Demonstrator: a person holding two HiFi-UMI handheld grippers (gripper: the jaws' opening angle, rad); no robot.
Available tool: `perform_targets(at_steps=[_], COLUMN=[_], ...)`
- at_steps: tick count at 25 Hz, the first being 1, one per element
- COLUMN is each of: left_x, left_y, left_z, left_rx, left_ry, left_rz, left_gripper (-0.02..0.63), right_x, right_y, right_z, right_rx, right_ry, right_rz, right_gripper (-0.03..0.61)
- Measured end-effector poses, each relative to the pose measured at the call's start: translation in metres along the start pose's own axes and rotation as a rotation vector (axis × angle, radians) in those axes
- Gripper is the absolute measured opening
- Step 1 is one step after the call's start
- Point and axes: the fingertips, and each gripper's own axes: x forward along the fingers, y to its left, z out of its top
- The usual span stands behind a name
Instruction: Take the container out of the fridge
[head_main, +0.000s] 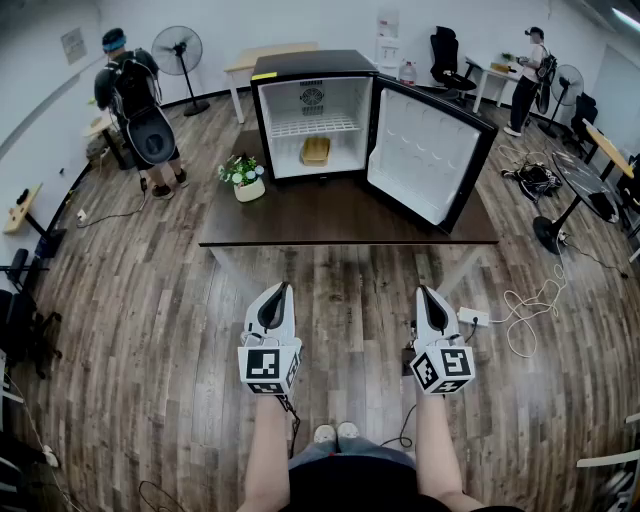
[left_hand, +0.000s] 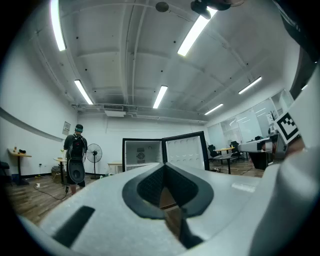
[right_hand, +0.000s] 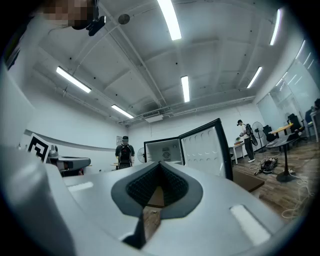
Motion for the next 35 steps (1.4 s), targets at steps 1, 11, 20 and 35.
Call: perform_targets(at_steps=[1, 11, 20, 35], left_x=[0.001, 0.004, 0.005, -0.001], left_y=[0.0, 0.0, 0.004, 0.031], left_z=[0.0, -0.001, -0.003, -0.015], left_rx=[-0.001, -0.004, -0.007, -0.024], left_ry=[0.001, 0.004, 0.006, 0.004], left_rz=[0.0, -0.002, -0.006, -0.025], left_gripper=[0.005, 0.005, 0.005, 0.005], right_x=[0.0, 0.002, 0.006, 0.029], right_y=[-0.001, -0.002, 0.008, 0.073], right_z=[0.0, 0.002, 0.006, -0.006], right_rx=[0.002, 0.001, -0.046, -0.282], right_ry=[0.0, -0.003, -0.017, 0.054], right_rz=[-0.002, -0.004, 0.015, 0.153], right_gripper=[0.006, 0.005, 0.006, 0.239])
